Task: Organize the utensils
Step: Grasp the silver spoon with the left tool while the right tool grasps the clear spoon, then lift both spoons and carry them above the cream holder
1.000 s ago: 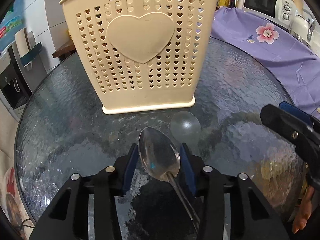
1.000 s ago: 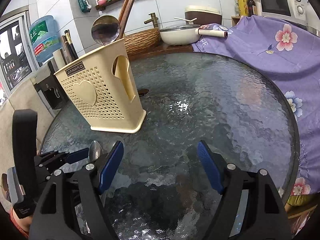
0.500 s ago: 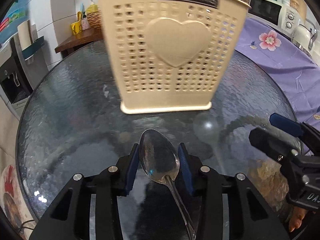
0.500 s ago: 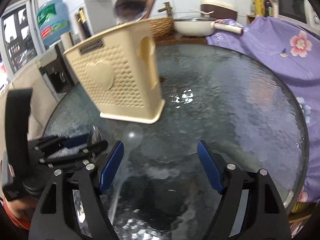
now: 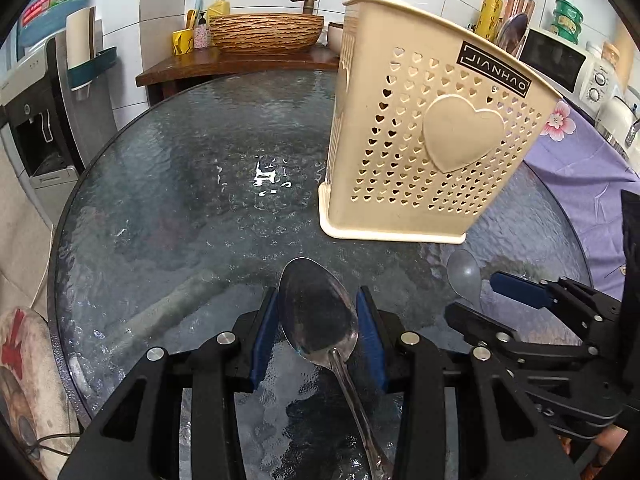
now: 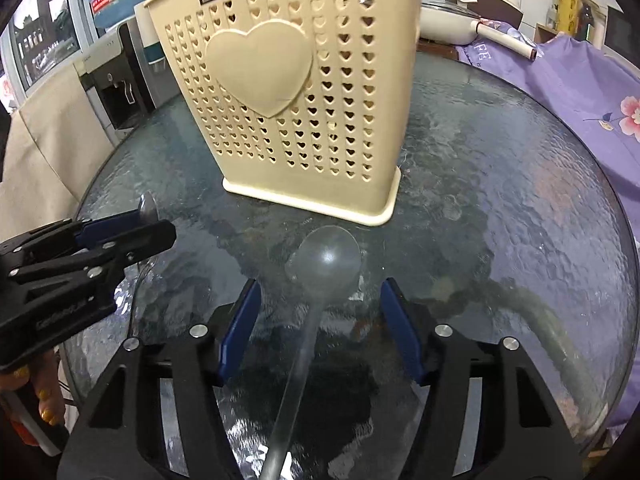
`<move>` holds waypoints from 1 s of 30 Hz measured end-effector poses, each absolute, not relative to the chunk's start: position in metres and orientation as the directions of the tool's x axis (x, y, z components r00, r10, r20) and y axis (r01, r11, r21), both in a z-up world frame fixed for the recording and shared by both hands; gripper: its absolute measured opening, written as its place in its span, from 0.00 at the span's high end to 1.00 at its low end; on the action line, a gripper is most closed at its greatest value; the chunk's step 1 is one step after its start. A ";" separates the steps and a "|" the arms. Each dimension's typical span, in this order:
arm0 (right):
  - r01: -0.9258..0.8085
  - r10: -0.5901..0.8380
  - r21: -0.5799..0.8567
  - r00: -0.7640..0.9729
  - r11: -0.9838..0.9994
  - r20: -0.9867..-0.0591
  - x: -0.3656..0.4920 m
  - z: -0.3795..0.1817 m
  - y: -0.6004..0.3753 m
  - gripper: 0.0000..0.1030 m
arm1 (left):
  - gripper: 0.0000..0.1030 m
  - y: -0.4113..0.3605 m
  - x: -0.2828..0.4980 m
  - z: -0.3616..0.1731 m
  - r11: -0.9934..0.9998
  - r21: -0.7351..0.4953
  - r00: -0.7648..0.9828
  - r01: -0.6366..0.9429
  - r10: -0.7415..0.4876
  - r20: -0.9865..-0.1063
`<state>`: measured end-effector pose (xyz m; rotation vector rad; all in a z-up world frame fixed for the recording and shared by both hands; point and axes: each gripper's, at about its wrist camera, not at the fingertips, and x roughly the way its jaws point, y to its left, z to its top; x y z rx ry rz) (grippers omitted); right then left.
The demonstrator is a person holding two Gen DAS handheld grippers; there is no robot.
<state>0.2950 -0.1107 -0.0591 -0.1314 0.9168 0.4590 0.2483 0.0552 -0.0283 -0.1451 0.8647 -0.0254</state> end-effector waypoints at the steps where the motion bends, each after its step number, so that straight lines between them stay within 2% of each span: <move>1: -0.435 0.320 0.075 0.524 0.897 -0.789 0.296 -0.059 -0.108 0.44 | 0.63 0.053 0.249 -0.028 0.990 -0.139 0.649 -0.036 -0.082 -0.756; 8: -0.425 0.272 0.016 0.550 0.905 -0.790 0.299 -0.060 -0.096 0.51 | 0.63 0.055 0.248 -0.032 0.989 -0.145 0.647 -0.037 -0.086 -0.757; 14: -0.439 0.272 0.001 0.556 0.898 -0.785 0.300 -0.061 -0.088 0.64 | 0.63 0.054 0.250 -0.034 0.989 -0.142 0.646 -0.046 -0.079 -0.759; 22: -0.450 0.294 0.021 0.548 0.893 -0.783 0.306 -0.058 -0.090 0.65 | 0.63 0.052 0.244 -0.028 0.989 -0.138 0.658 -0.045 -0.075 -0.750; 30: -0.455 0.374 0.080 0.604 0.887 -0.704 0.296 -0.026 -0.112 0.65 | 0.63 0.049 0.232 -0.005 0.990 -0.137 0.707 -0.023 -0.081 -0.703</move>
